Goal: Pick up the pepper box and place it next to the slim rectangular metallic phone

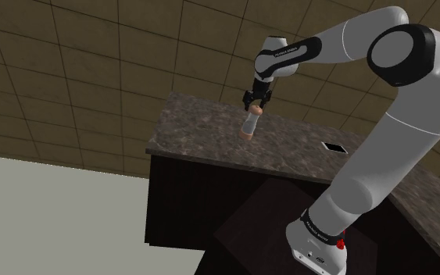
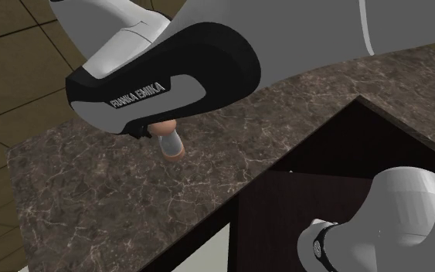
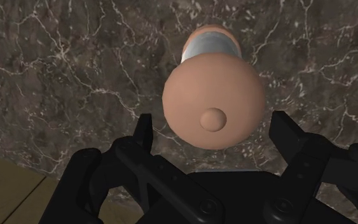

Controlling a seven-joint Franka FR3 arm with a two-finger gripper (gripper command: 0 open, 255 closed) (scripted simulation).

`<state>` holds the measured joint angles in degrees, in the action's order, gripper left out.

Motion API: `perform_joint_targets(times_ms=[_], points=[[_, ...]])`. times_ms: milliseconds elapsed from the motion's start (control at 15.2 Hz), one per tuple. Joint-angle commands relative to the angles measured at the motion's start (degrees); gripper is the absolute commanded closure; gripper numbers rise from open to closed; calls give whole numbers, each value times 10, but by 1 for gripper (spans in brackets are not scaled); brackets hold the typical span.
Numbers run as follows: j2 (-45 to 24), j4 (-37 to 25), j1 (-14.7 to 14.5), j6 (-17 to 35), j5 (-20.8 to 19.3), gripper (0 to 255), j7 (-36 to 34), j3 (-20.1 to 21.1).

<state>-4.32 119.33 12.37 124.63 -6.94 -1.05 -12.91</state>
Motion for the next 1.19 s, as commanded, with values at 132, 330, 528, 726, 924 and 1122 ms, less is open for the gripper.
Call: perform_joint_targets(times_ms=[132,330,528,726,924,1122], points=[[0,0,0,0,0,255,0,0],[0,0,0,0,0,255,0,0],[0,0,0,0,0,255,0,0],[0,0,0,0,0,255,0,0],[10,-12,-1,-22,-1,255,1,0],[19,-26,-1,-44,-2,255,2,1]])
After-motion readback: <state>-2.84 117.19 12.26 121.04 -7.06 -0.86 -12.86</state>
